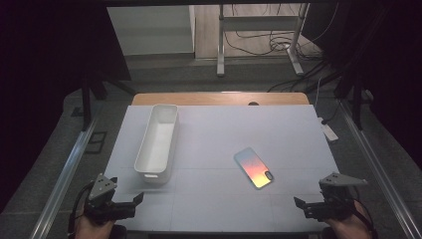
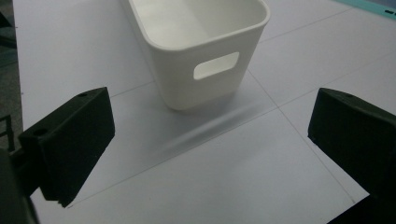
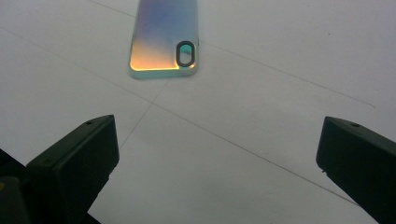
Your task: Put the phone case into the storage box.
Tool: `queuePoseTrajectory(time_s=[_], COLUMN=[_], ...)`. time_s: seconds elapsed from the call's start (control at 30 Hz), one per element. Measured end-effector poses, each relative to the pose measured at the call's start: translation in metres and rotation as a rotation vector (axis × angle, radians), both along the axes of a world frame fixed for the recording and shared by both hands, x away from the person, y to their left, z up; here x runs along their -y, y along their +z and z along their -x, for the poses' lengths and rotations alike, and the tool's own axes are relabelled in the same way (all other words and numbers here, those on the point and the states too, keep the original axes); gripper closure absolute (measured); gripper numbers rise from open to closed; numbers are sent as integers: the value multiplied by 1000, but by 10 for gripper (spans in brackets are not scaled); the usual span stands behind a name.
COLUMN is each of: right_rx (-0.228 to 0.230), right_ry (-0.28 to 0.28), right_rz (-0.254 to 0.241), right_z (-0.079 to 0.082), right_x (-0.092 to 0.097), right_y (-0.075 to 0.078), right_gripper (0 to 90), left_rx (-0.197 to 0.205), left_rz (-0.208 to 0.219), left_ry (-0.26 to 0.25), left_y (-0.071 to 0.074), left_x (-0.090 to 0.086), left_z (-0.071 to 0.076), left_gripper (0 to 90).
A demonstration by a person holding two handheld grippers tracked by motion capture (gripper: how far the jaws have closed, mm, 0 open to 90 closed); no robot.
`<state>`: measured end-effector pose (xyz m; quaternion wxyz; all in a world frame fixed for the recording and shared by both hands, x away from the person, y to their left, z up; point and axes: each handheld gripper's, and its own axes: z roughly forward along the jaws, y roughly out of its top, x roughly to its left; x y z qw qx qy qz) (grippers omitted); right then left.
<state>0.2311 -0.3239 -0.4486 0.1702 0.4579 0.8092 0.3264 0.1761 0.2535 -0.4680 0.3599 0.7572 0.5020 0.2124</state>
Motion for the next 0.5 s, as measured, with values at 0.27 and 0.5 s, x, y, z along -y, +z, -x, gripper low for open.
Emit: queuePoseTrajectory(time_s=[0.27,0.5], right_rx=[3,4], right_ry=[-6,0], right_rz=[5,8], right_z=[0,0], right_x=[0,-1], right_y=[0,0], right_gripper=[0,0], left_rx=[-5,-4], left_rz=[13,14], left_ry=[-6,-14], left_y=[0,0], left_x=[-1,-1], left_z=[-1,0], left_gripper=[11,10])
